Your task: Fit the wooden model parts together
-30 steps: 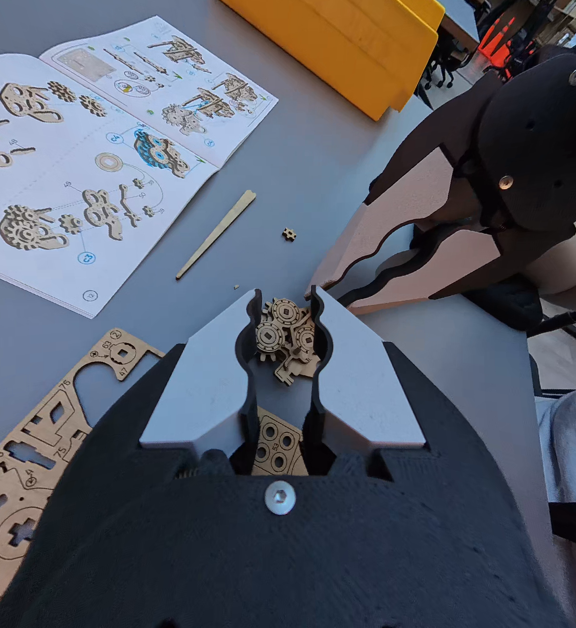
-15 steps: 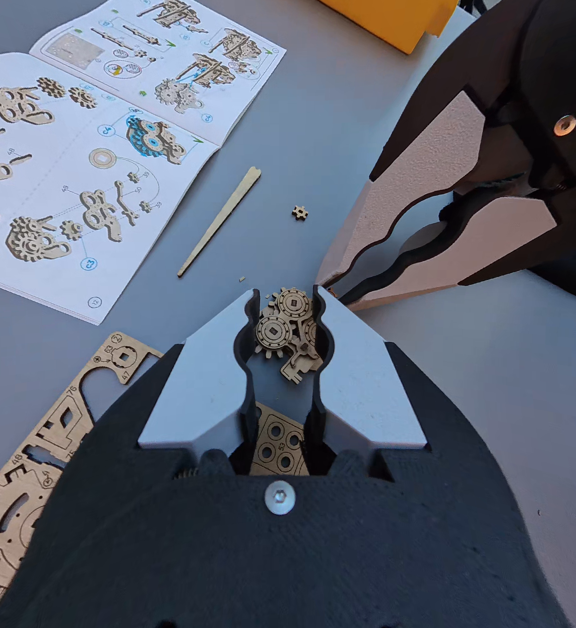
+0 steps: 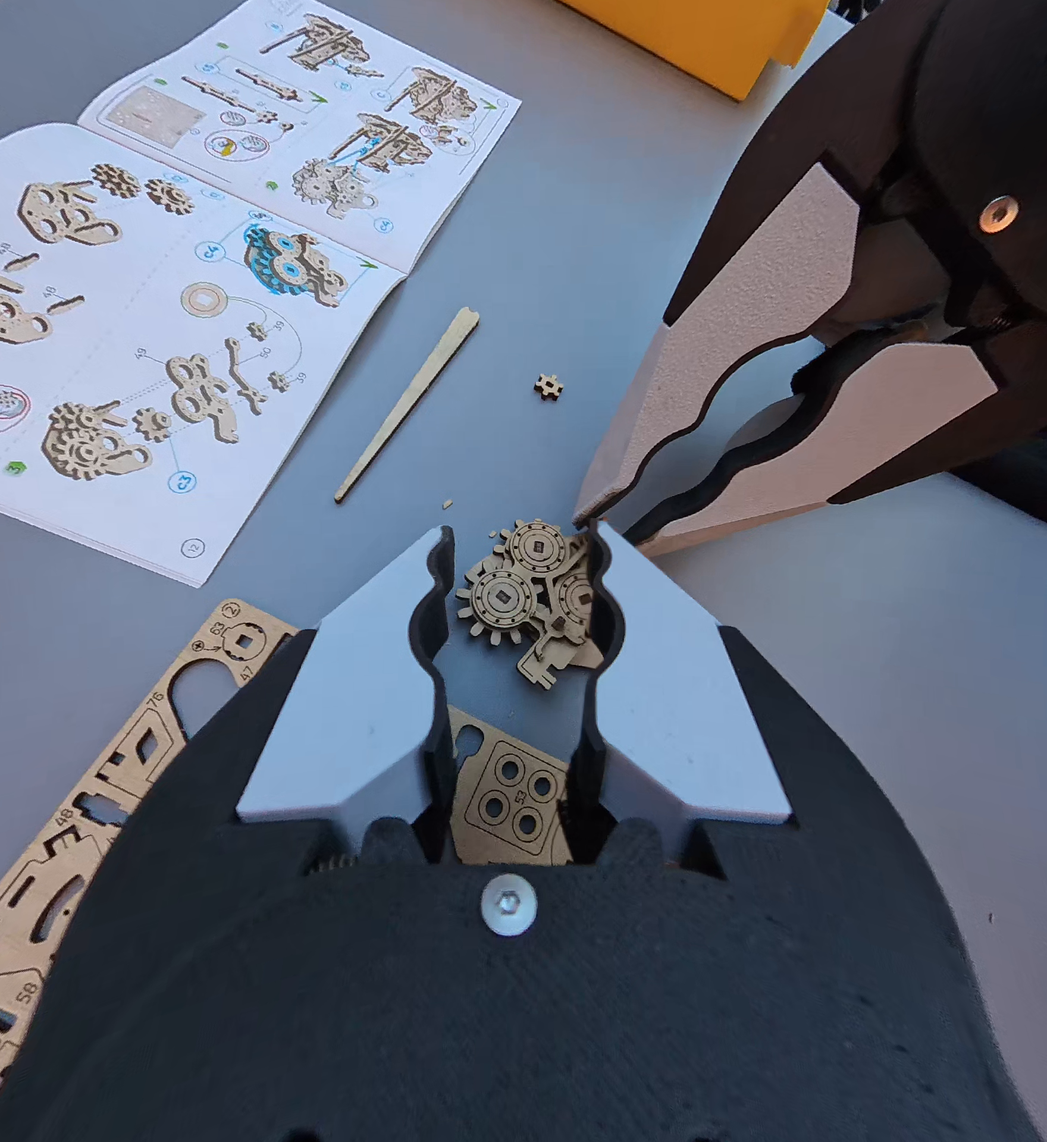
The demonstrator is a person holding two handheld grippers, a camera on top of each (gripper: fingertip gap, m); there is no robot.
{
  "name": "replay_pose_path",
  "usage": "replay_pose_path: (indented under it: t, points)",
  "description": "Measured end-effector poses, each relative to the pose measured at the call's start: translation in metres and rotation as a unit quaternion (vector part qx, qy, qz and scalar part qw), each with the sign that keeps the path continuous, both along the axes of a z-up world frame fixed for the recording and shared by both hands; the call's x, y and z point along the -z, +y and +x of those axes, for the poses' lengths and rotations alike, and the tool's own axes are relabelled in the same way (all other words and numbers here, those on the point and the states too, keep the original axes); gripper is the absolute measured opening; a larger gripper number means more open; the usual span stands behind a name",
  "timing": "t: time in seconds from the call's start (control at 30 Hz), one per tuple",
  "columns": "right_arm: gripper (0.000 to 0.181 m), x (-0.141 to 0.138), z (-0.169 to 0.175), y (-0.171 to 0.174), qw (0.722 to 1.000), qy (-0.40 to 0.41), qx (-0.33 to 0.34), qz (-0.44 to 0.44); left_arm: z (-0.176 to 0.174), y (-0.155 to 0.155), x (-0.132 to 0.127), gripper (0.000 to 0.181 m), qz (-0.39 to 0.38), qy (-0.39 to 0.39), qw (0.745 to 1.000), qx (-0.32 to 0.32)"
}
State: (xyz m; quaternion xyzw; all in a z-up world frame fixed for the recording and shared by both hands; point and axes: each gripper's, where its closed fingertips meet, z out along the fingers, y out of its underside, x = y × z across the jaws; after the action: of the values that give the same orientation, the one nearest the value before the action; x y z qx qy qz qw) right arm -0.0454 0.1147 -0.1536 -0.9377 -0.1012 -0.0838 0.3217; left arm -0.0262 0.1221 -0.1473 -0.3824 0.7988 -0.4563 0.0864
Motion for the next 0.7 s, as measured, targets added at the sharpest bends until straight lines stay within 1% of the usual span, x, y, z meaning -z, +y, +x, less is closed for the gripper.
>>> replay_pose_path:
  t: [0.13, 0.23, 0.33, 0.37, 0.4, 0.43, 0.47, 0.6, 0.7]
  points:
    - [0.011, 0.0, 0.0001, 0.0002, 1.0, -0.002, -0.001, 0.0, -0.0021, -0.0019, 0.0032, 0.045, 0.0, 0.012, 1.0, 0.003]
    - [0.011, 0.0003, 0.0011, 0.0, 1.0, -0.012, -0.003, -0.002, -0.0008, -0.0025, 0.0041, 0.044, -0.004, 0.022, 1.0, -0.003]
    - [0.011, 0.0003, 0.0009, 0.0003, 1.0, -0.021, -0.009, -0.001, -0.0049, -0.0059, 0.0046, 0.033, -0.043, 0.061, 0.997, -0.006]
    - [0.011, 0.0005, 0.001, 0.0007, 1.0, -0.024, -0.01, -0.002, -0.0049, -0.0058, 0.0045, 0.032, -0.053, 0.071, 0.996, -0.009]
    - [0.012, 0.0024, 0.0013, 0.0004, 1.0, -0.028, -0.012, -0.007, -0.0049, -0.0049, 0.0053, 0.03, -0.053, 0.077, 0.996, -0.01]
    - [0.012, 0.0048, -0.0011, 0.0004, 0.999, -0.025, -0.018, -0.011, -0.0022, -0.0014, 0.0078, 0.015, -0.044, 0.079, 0.996, -0.022]
    - [0.011, 0.0078, -0.0021, -0.0001, 0.999, -0.026, -0.02, -0.018, -0.0002, 0.0006, 0.0094, 0.01, -0.035, 0.072, 0.996, -0.024]
    - [0.011, 0.0054, -0.0005, -0.0008, 0.999, -0.038, -0.02, -0.017, -0.003, -0.0048, 0.0069, 0.022, -0.045, 0.072, 0.996, -0.006]
    - [0.011, 0.0057, -0.0015, -0.0018, 1.0, -0.023, -0.019, -0.01, -0.0044, -0.0052, 0.0062, 0.022, -0.047, 0.071, 0.996, -0.004]
